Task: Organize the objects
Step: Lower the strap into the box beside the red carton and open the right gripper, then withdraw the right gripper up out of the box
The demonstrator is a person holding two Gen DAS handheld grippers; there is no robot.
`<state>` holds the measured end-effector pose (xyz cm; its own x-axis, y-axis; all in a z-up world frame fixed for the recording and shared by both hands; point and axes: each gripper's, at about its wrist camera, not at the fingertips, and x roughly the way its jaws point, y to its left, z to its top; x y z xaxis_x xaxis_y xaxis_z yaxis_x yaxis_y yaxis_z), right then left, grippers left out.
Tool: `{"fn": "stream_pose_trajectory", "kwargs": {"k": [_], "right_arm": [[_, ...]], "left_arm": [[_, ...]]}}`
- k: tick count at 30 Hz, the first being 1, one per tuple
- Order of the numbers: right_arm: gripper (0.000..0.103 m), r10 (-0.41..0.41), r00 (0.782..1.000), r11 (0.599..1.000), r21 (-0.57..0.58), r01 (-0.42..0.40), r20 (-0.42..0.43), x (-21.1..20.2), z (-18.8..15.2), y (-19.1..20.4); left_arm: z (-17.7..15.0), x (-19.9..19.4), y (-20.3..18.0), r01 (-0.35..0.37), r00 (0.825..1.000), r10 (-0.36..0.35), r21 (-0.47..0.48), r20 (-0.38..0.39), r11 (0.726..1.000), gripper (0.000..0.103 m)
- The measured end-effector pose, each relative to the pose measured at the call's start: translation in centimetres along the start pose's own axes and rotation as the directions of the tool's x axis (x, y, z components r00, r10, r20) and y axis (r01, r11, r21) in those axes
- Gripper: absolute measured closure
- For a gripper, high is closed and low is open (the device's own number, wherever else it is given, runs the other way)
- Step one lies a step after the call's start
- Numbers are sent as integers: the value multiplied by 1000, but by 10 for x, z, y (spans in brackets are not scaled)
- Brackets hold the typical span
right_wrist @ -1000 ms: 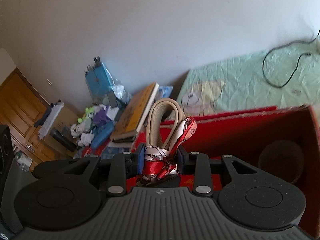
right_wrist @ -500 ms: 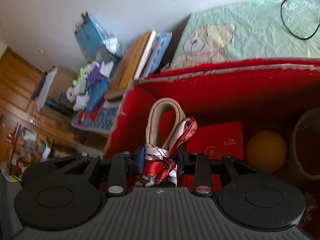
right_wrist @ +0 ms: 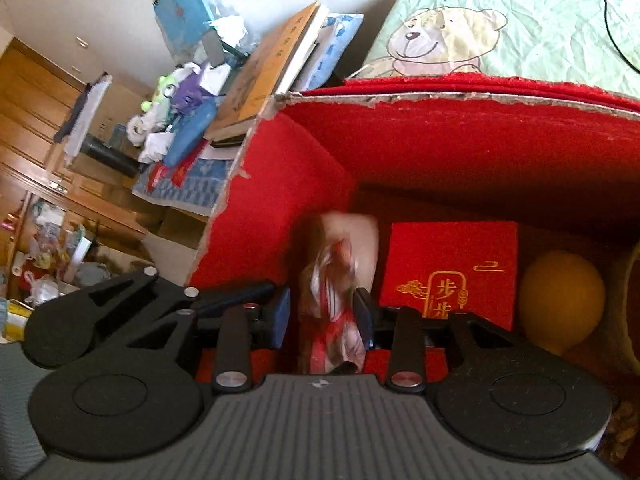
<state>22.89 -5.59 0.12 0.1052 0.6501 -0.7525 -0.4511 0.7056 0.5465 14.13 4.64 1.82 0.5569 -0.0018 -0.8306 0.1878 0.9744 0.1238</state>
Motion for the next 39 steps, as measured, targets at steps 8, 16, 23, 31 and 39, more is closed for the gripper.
{"fn": "stream_pose_trajectory", "kwargs": {"k": [8,16,23,31,39], "right_arm": [[65,-9,999,998,63,6,46,-4,-2,-9],[65,-5,990,986,165,-18,143,-15,-5,-24],[65,-59,972,977,213,9,227,-29,-10,-30],[65,-153,947,955,290,67,282,-50,-21,-46],[60,-217,927,944,307,119,306,-63,-37,-45]], "left_arm": [[2,5,-7,-6,1000,6,19,-9,1000,41],[24,14,-6,19,999,-20,-24,-32,1000,38],[28,17,-3,24,999,-25,-34,-42,999,35],[31,5,-13,11,999,-14,-78,-43,997,28],[34,3,-9,-8,1000,7,-82,-17,997,18]]}}
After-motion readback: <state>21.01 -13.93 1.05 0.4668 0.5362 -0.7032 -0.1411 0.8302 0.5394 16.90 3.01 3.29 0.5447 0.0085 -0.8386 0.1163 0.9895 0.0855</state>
